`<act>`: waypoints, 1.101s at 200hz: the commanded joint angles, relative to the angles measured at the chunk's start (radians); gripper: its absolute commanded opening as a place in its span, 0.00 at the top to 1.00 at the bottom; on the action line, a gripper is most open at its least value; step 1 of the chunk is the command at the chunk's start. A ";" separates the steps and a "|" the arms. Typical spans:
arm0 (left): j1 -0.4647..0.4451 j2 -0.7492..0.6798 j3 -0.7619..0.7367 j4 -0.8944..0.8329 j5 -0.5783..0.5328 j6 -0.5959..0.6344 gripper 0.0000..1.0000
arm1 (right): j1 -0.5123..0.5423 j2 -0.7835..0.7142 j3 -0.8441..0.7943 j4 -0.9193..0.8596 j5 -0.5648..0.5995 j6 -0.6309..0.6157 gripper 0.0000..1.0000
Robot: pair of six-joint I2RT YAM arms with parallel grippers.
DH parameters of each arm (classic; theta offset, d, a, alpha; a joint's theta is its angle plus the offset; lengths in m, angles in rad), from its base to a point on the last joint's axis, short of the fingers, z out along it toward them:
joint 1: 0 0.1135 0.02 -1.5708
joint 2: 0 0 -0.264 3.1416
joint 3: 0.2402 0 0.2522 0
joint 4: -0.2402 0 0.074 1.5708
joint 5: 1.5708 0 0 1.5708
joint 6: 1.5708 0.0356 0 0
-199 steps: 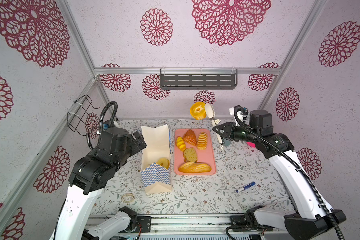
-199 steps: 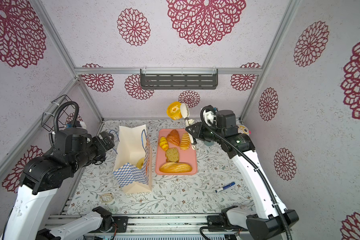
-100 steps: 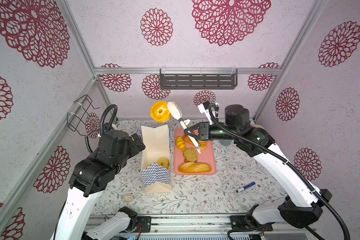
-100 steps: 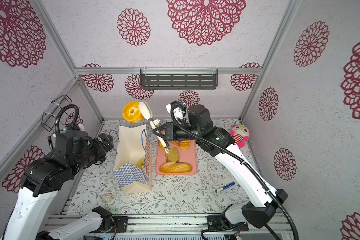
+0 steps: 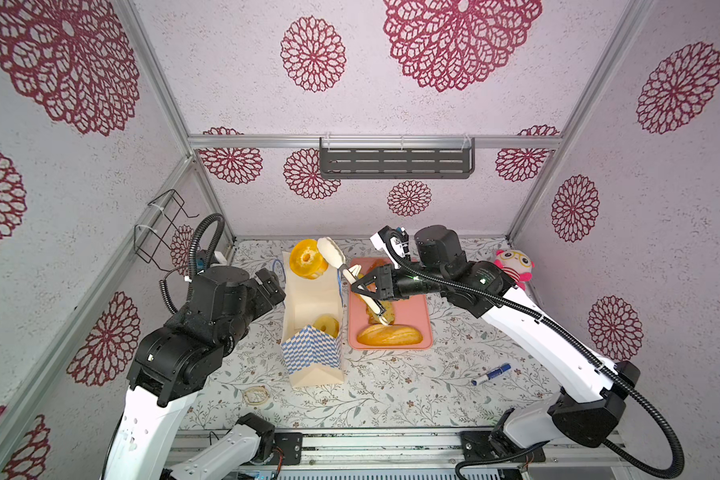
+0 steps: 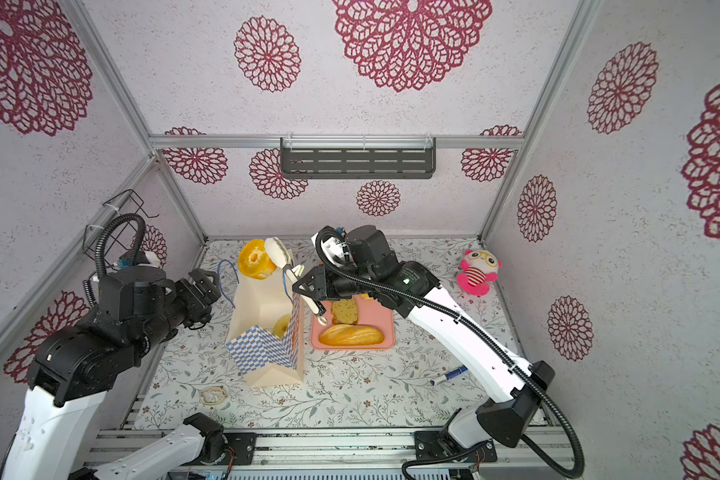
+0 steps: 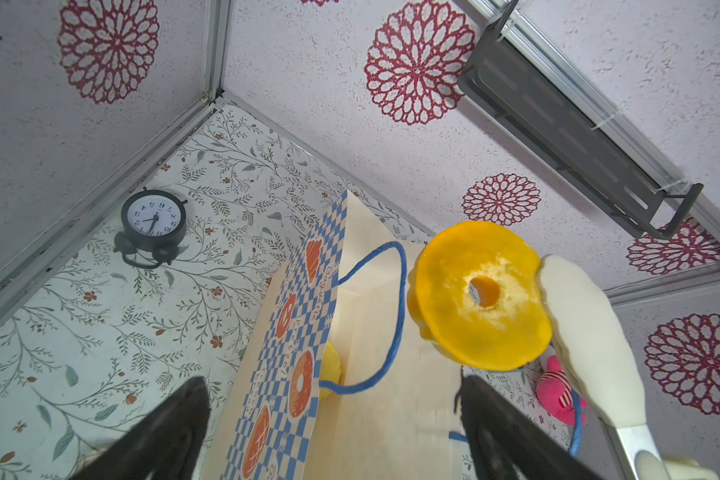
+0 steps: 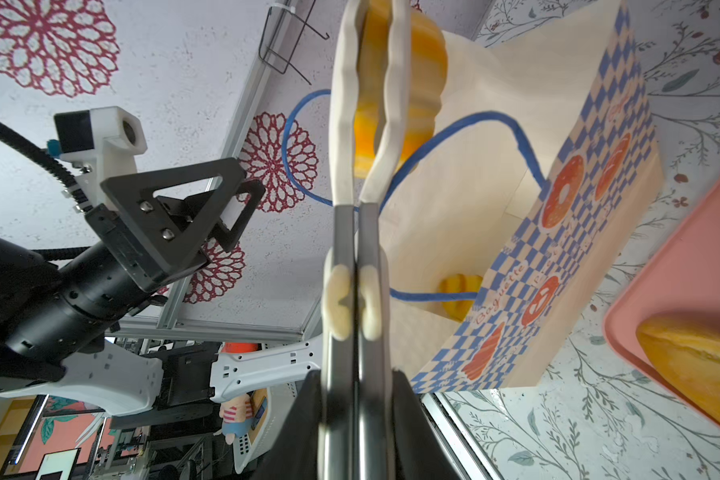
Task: Place the fake bread into the paper bag
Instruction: 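Lower the donut into the bag opening and open the tongs, then move the tongs back over the tray while the left gripper lowers to the bag rim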
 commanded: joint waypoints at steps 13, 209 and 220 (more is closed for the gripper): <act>0.002 0.003 -0.005 -0.009 -0.018 -0.009 0.03 | 0.008 -0.014 0.021 0.046 -0.005 -0.014 0.74; 0.269 0.111 0.068 -0.023 0.537 0.119 0.03 | 0.008 -0.014 0.091 0.095 -0.025 0.032 0.69; 0.270 0.121 0.071 -0.005 0.546 0.114 0.03 | 0.008 -0.015 0.103 0.092 -0.021 0.035 0.69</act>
